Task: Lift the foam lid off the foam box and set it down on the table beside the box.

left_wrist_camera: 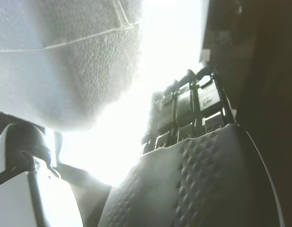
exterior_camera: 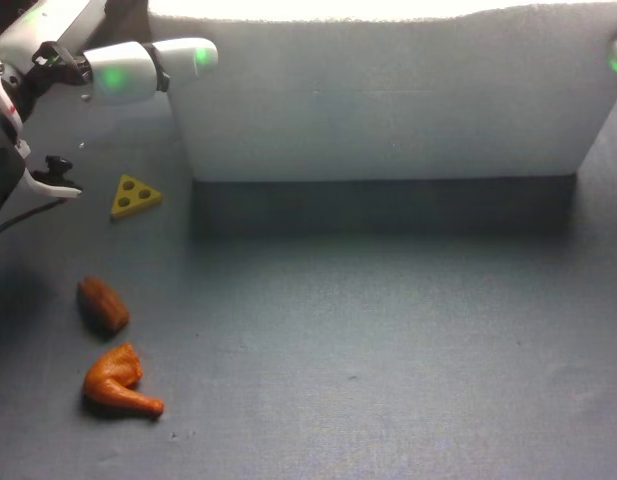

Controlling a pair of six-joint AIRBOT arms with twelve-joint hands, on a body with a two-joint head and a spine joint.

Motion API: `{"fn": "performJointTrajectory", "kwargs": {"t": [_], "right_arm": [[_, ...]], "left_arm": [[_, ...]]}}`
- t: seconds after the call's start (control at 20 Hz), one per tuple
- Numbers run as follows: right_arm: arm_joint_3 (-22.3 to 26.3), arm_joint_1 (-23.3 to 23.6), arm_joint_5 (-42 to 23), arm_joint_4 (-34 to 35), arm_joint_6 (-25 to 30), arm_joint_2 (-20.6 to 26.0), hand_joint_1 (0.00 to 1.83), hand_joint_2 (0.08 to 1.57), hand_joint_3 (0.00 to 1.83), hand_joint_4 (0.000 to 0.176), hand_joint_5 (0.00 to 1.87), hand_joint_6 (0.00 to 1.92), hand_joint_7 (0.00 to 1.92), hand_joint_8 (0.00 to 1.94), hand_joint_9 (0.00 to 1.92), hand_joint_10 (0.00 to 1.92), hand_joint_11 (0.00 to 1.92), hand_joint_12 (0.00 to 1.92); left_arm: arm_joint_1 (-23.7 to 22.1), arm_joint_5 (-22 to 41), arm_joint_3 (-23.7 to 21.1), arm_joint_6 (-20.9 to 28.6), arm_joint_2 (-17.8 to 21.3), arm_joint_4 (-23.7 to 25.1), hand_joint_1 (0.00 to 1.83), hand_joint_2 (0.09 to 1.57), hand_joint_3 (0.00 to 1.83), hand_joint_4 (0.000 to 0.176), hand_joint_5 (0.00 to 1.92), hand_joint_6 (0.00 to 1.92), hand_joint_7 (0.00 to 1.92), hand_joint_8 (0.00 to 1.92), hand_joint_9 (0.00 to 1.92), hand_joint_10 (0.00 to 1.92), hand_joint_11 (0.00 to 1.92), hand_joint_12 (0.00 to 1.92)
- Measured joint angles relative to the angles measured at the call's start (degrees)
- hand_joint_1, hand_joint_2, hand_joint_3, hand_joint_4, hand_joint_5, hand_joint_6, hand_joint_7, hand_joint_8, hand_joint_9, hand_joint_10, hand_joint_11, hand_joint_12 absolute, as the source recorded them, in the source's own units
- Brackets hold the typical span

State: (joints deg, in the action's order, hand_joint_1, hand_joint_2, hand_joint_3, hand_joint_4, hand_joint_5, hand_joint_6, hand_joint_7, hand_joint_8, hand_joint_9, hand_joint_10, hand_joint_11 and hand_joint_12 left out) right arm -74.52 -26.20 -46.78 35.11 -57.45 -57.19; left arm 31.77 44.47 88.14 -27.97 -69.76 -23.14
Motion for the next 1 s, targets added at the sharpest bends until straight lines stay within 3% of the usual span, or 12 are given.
{"fn": "performJointTrajectory", "kwargs": {"t": [0.15, 0.3, 0.45, 0.5, 0.6, 0.7, 0.9, 1.0], "right_arm": [[0.0, 0.3, 0.2, -0.2, 0.2, -0.1, 0.55, 1.20, 0.00, 0.000, 0.00, 0.00, 0.00, 0.00, 0.00, 0.00, 0.00, 0.00], [0.0, 0.3, 0.2, -0.4, 0.7, -0.2, 0.50, 1.21, 0.00, 0.000, 0.00, 0.00, 0.00, 0.00, 0.00, 0.00, 0.00, 0.00], [-0.1, 0.3, 0.2, -0.5, 1.3, -0.2, 0.47, 1.22, 0.00, 0.000, 0.00, 0.00, 0.00, 0.00, 0.00, 0.00, 0.00, 0.00], [-0.2, 0.3, 0.2, -0.7, 1.4, -0.2, 0.52, 1.21, 0.00, 0.000, 0.00, 0.00, 0.00, 0.00, 0.00, 0.00, 0.00, 0.00], [-0.2, 0.3, 0.1, -0.9, 1.7, -0.2, 0.52, 1.22, 0.00, 0.000, 0.00, 0.00, 0.00, 0.00, 0.00, 0.00, 0.00, 0.00], [-0.2, 0.3, 0.1, -1.2, 1.9, -0.2, 0.52, 1.24, 0.01, 0.000, 0.00, 0.00, 0.00, 0.00, 0.00, 0.00, 0.00, 0.00], [-0.2, 0.3, 0.1, -1.6, 2.6, -0.3, 0.52, 1.27, 0.02, 0.000, 0.01, 0.01, 0.05, 0.02, 0.03, 0.01, 0.01, 0.00], [-0.2, 0.3, 0.0, -1.7, 3.3, -0.4, 0.52, 1.29, 0.02, 0.000, 0.00, 0.00, 0.05, 0.02, 0.04, 0.02, 0.03, 0.02]], "left_arm": [[-0.2, 0.0, 0.4, 0.8, -0.2, 0.3, 0.46, 0.95, 0.01, 0.000, 0.09, 0.01, 0.06, 0.01, 0.01, 0.01, 0.03, 0.03], [-0.2, -0.1, 0.7, 1.1, -0.6, 0.4, 0.48, 0.95, 0.00, 0.000, 0.20, 0.01, 0.12, 0.00, 0.07, 0.01, 0.00, 0.35], [-0.2, 0.0, 1.1, 1.6, -0.9, 0.5, 0.50, 0.95, 0.00, 0.000, 0.27, 0.01, 0.17, 0.00, 0.10, 0.01, 0.00, 0.46], [-0.2, 0.2, 1.2, 1.7, -0.9, 0.3, 0.49, 0.96, 0.00, 0.000, 0.30, 0.02, 0.17, 0.00, 0.10, 0.01, 0.00, 0.47], [-0.2, 0.3, 1.3, 2.0, -1.1, 0.1, 0.53, 0.95, 0.00, 0.000, 0.34, 0.01, 0.16, 0.00, 0.06, 0.00, 0.00, 0.24], [-0.2, 0.5, 1.3, 2.2, -1.2, 0.1, 0.53, 0.98, 0.01, 0.000, 0.36, 0.01, 0.16, 0.00, 0.06, 0.00, 0.00, 0.13], [-0.2, 1.0, 1.4, 2.4, -1.2, 0.1, 0.55, 0.99, 0.00, 0.000, 0.37, 0.01, 0.16, 0.00, 0.05, 0.00, 0.00, 0.07], [-0.2, 1.0, 1.4, 2.5, -1.2, 0.1, 0.55, 0.99, 0.00, 0.000, 0.38, 0.00, 0.17, 0.00, 0.06, 0.00, 0.00, 0.17]]}}
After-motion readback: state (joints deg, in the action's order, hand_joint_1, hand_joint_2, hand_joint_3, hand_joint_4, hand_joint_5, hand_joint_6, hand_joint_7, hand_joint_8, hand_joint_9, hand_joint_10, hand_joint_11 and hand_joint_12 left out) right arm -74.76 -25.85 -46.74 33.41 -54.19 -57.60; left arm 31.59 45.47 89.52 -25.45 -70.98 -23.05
